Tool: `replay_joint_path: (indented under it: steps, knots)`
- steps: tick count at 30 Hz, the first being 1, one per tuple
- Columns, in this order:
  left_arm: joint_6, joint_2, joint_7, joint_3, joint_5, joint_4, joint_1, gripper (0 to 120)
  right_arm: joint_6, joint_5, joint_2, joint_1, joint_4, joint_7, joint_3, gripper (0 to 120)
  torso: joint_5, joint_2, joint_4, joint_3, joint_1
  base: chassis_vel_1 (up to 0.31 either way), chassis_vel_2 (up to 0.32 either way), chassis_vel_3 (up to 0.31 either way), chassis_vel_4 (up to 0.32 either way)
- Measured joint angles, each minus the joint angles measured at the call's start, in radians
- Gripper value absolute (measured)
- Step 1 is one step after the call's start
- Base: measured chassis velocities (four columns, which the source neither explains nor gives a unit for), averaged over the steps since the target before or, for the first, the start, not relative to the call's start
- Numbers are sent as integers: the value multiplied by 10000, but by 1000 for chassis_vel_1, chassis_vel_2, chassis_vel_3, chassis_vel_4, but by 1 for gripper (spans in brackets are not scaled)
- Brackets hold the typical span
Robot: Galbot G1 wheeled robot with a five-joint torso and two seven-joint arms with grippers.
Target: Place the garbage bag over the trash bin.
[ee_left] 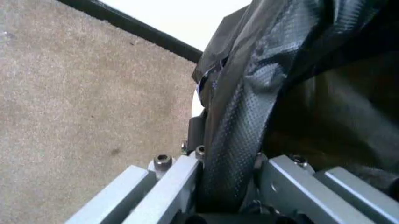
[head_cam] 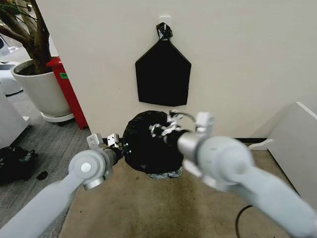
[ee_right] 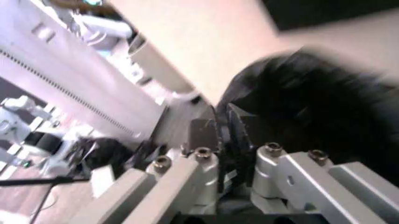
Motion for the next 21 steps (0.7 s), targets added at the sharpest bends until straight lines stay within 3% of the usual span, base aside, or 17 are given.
replay_joint_path:
  steps: [4,8,13,17,19,21]
  knots:
    - [-42,-182,-476,-139,-936,348,-280,0,-273,-1008,-1627,-1015,-266,-2436,1125,15,-1,0,-1,0,1,0,0,0,0]
    - [-99,-333,-837,-193,-1795,625,-424,0,-314,-1387,-2231,-2257,-400,-3337,1935,27,0,0,-5,-1,0,0,0,0,0]
    - [-163,-526,-1625,-330,-3524,1090,-643,0,-364,-1274,-2032,-4530,-1080,-4360,3622,49,1,0,2,0,0,0,0,0,0]
    - [-259,-600,-2115,-408,-4248,1422,-878,0,-496,-1382,-1822,-5710,-1583,-5393,4519,58,0,0,0,0,0,0,0,0,0]
    - [-350,-617,-2338,-470,-4628,1654,-1160,0,-697,-1597,-1570,-6823,-1949,-6532,5135,70,3,0,-2,-1,0,0,0,0,0]
    - [-371,-633,-2452,-474,-4761,1721,-1260,0,-743,-1672,-1453,-7120,-2016,-6723,5245,74,2,0,-1,0,0,0,0,0,0]
